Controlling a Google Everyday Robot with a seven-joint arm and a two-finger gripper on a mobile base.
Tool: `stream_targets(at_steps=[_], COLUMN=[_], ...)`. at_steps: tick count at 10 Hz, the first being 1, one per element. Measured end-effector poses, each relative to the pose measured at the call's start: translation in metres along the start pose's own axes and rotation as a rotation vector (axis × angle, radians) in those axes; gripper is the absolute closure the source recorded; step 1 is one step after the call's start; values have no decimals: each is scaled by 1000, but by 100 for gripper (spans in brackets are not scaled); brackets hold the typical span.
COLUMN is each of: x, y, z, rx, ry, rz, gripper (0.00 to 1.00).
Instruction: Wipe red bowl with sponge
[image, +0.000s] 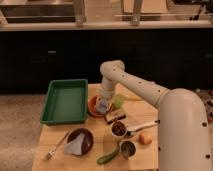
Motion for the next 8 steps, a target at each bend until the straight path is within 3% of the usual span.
stream_targets(at_steps=[4,8], x=[26,24], y=[-8,-27], z=[-2,4], rx=[42,70], ry=[18,-2], rz=[10,-34], gripper=[100,100])
